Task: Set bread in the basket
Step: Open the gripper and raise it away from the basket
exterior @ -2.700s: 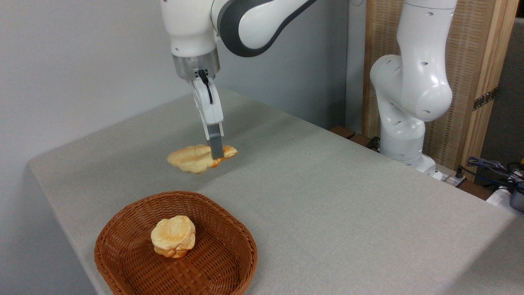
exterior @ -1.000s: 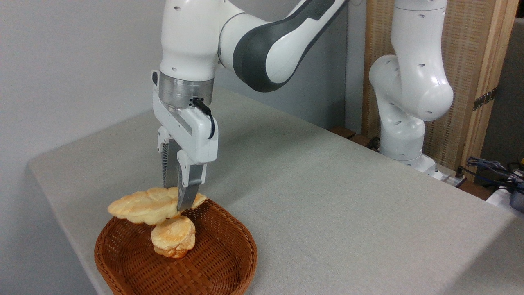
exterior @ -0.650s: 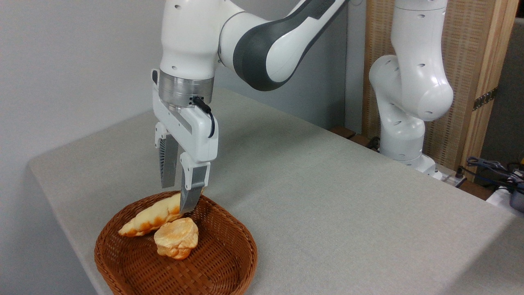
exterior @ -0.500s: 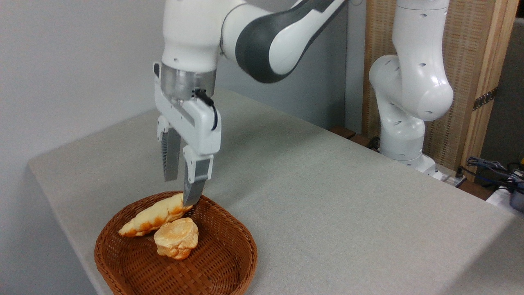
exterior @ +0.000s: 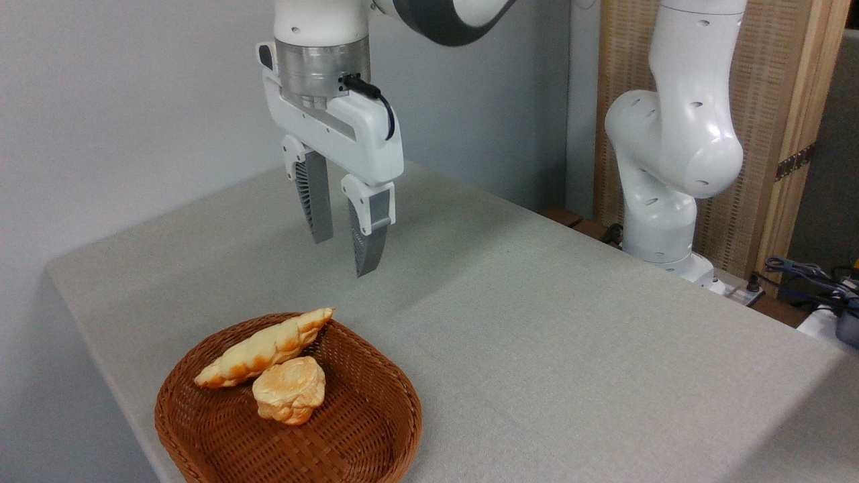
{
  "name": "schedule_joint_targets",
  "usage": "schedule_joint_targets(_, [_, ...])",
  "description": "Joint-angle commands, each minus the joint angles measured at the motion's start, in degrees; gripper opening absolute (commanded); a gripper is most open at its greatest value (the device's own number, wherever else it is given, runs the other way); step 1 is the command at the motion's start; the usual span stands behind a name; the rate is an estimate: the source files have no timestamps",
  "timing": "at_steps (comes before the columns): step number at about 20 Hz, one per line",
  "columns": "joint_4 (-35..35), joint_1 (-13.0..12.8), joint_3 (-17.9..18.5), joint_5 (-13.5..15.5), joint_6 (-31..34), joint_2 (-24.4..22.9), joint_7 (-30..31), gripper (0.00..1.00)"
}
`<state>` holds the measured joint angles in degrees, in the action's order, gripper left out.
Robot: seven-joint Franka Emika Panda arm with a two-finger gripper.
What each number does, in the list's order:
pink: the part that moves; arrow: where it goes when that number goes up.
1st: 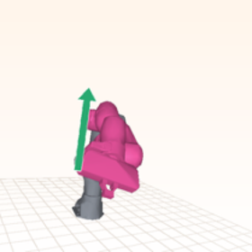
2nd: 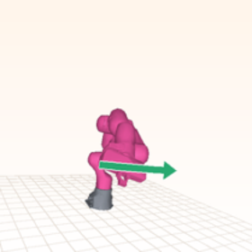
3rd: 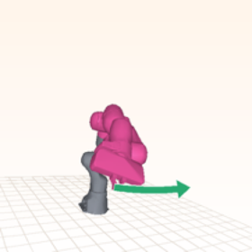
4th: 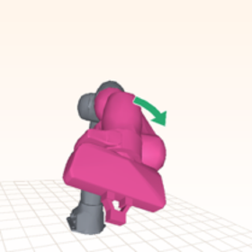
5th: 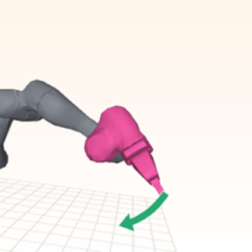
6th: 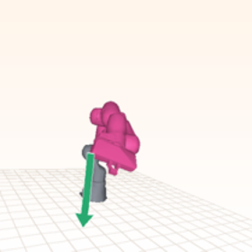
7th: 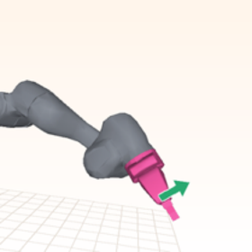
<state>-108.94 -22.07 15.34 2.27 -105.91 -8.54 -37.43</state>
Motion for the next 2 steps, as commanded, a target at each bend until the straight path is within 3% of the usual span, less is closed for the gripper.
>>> schedule_joint_targets(1, [1.3,-0.3,0.1,-1.6,1.8,0.6,1.3,1.00])
schedule_joint_targets(2, [1.3,-0.3,0.1,-1.5,1.7,0.6,1.1,1.00])
